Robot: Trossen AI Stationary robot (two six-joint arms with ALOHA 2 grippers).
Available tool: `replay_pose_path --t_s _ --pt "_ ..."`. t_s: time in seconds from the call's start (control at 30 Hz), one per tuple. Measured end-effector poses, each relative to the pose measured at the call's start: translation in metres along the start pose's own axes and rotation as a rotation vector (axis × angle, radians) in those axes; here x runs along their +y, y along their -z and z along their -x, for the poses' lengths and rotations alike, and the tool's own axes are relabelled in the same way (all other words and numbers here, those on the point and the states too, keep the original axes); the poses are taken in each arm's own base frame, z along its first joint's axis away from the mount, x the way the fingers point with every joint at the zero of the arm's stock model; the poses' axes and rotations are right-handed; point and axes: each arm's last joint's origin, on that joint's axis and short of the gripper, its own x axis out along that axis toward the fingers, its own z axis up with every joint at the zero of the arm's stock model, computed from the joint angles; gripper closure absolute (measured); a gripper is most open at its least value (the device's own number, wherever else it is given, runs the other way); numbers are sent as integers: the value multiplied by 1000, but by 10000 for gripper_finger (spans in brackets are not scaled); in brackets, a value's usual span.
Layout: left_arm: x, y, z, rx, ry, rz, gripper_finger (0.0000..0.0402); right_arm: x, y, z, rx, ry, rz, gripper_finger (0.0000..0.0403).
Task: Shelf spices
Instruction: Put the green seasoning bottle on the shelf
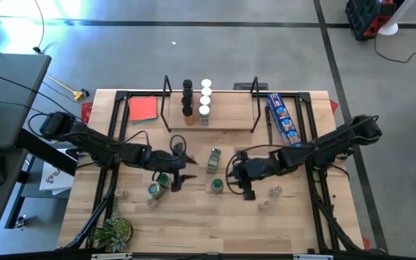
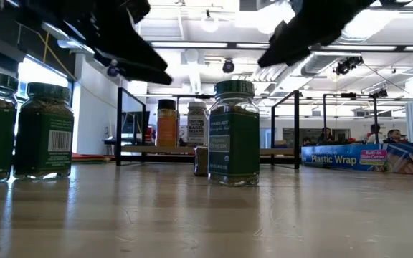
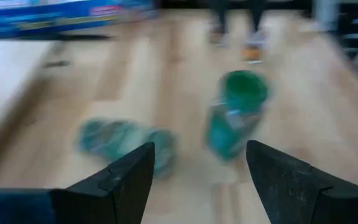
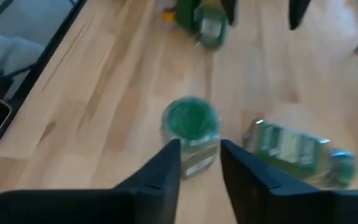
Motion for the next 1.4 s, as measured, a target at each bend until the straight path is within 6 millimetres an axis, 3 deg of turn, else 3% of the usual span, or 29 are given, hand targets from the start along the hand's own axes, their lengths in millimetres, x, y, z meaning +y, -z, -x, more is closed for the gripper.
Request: replay_pose_path --t_s 0.27,0.53,0.77,1.03,1.2,1.4 --pt "11 3 -49 38 242 29 181 1 10 -30 27 60 47 173" --pt "-2 -6 -86 71 390 -8 192 1 12 -40 10 86 70 147" --pt "0 -6 -86 107 338 40 192 -3 10 -40 -4 225 141 146" --pt "-9 -5 -82 140 349 53 193 -13 9 -23 34 420 144 146" --pt "-12 -3 -79 151 304 35 193 -9 8 -8 46 362 115 146" --pt "-11 -5 -78 145 271 33 193 2 13 -1 129 -1 46 147"
